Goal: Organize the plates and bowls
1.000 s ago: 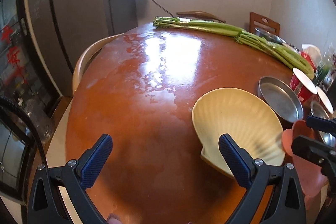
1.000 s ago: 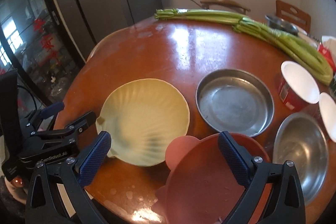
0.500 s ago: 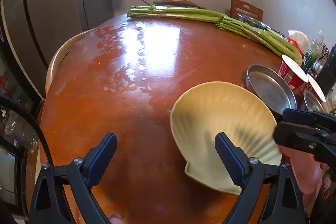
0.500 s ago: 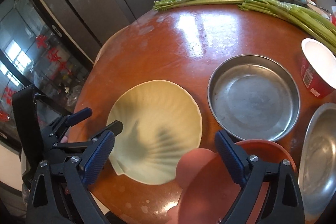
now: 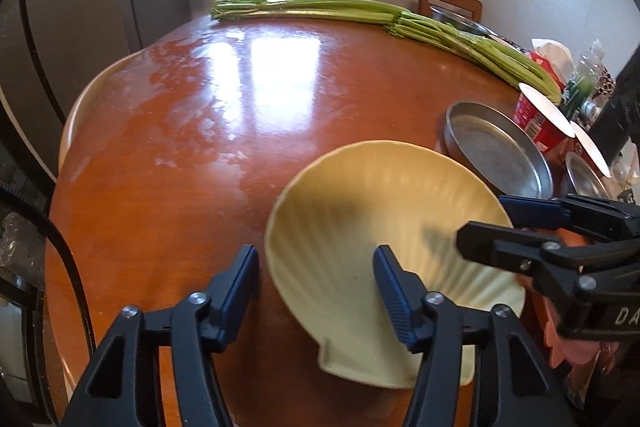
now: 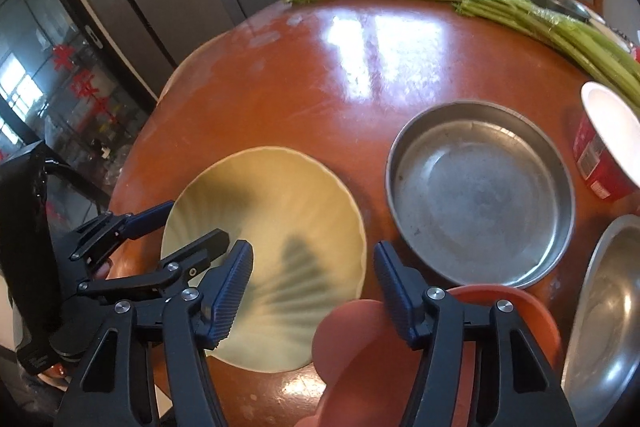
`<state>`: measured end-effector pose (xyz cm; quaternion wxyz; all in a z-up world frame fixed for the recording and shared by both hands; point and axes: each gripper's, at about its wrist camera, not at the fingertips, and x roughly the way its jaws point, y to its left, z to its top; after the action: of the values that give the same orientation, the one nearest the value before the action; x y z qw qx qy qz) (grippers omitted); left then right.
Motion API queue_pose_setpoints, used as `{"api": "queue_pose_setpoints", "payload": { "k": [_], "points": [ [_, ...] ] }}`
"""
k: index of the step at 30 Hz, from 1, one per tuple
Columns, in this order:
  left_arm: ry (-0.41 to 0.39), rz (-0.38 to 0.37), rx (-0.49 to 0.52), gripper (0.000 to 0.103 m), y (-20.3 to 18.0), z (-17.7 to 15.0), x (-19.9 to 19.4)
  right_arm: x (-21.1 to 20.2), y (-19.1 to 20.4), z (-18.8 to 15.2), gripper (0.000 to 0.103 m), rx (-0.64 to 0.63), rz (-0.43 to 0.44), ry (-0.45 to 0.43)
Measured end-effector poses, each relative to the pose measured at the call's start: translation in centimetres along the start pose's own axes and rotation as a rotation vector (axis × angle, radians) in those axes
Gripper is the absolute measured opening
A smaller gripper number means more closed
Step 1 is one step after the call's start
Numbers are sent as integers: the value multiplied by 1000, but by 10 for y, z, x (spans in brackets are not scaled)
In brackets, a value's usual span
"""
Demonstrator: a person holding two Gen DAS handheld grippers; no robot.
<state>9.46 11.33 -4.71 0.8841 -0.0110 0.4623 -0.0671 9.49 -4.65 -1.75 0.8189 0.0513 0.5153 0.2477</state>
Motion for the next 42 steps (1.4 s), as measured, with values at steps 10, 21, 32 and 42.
{"api": "queue_pose_setpoints", "payload": {
  "k": [10, 21, 32, 42],
  "points": [
    [-1, 7, -48, 56, 12, 5, -4, 0, 12, 19, 65, 0, 34, -21],
    [19, 24, -107, 56, 29, 11, -1, 21, 22, 54, 66, -32, 51, -8],
    [27, 50, -114, 56, 30, 10, 2, 36, 19, 50, 66, -9, 59, 38],
    [22, 68, -137, 61, 35, 8, -1, 25, 20, 49, 66, -22, 35, 1]
  ]
}}
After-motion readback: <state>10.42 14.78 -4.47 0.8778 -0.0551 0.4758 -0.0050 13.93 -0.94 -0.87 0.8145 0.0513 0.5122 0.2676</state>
